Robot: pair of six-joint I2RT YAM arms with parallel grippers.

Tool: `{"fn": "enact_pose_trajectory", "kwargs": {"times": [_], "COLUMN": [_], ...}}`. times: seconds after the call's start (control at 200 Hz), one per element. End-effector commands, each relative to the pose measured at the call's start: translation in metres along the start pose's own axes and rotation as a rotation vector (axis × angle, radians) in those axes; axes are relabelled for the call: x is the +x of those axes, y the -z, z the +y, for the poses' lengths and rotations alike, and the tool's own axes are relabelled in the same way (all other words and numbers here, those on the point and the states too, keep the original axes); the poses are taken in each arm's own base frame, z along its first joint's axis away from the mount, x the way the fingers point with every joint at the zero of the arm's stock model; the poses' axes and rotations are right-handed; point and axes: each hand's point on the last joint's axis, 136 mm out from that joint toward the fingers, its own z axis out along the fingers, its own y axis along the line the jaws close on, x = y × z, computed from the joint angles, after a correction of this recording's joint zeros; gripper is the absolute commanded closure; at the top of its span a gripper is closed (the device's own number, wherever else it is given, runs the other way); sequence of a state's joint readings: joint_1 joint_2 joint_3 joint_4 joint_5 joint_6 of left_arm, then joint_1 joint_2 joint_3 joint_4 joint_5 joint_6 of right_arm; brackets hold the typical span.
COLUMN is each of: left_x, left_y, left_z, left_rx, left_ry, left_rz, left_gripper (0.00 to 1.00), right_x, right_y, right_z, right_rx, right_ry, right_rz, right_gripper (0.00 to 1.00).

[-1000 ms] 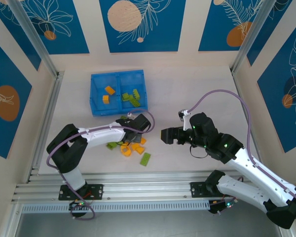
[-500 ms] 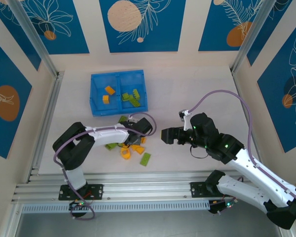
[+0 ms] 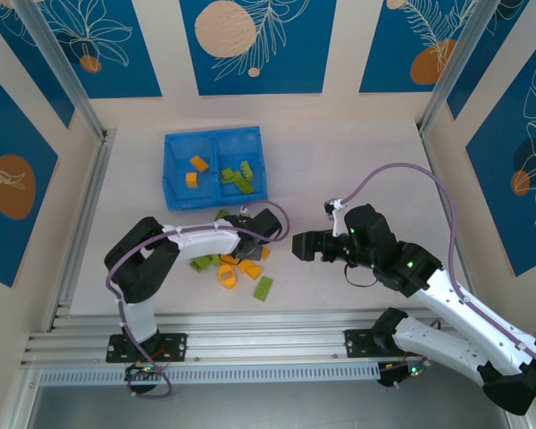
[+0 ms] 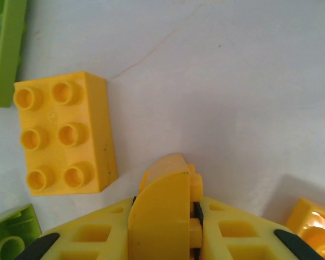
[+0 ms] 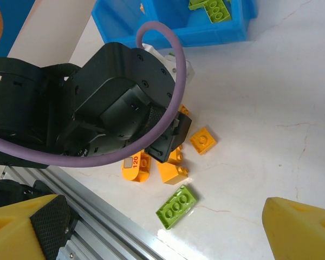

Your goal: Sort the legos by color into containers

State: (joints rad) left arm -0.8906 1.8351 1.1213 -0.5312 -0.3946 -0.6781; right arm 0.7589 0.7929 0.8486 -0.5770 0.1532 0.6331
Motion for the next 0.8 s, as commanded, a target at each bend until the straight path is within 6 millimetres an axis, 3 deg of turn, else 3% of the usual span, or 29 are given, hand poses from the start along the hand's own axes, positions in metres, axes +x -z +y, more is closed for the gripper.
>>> {"fn": "enact_pose_trajectory", "kwargs": {"times": [0.0, 0.235, 0.41, 0.505, 0.665, 0.735, 0.795], "left_x": [-0.016, -0.033, -0.070, -0.098, -0.154, -0.178, -0.194], "left_y": [0.027, 0.054, 0.086, 0.100, 0.112, 0.108, 0.094], "left_z": [-0.009, -0.004, 0.023, 0.054, 0.127, 0.158, 0.179], "left_rx": [0.069, 0.087, 0.087, 0.078, 0.061, 0.008, -0.030], "left_ry": [0.014, 0.013, 0.033, 0.069, 0.200, 0.235, 0.270], "left_rz": [-0.042, -0.104, -0.207, -0.248, -0.319, -0.341, -0.332], "left_gripper": [0.75, 0.79, 0.80, 0.80, 0.82, 0.83, 0.83], "right_x": [0.003, 0.003, 0.003, 0.002, 0.001, 0.000, -0.001], "right_y": [0.003, 0.004, 0.005, 0.004, 0.002, 0.002, 0.002], "right_z": [-0.002, 0.000, 0.006, 0.010, 0.009, 0.008, 0.008], "right_rx": [-0.002, -0.007, -0.034, -0.053, -0.047, -0.042, -0.037], "right_ry": [-0.012, -0.018, -0.004, 0.001, 0.006, 0.010, 0.011], "right_rz": [0.003, 0.003, 0.013, 0.019, 0.012, 0.009, 0.007], "right_gripper": [0.06, 0.06, 0.06, 0.06, 0.06, 0.06, 0.06]}}
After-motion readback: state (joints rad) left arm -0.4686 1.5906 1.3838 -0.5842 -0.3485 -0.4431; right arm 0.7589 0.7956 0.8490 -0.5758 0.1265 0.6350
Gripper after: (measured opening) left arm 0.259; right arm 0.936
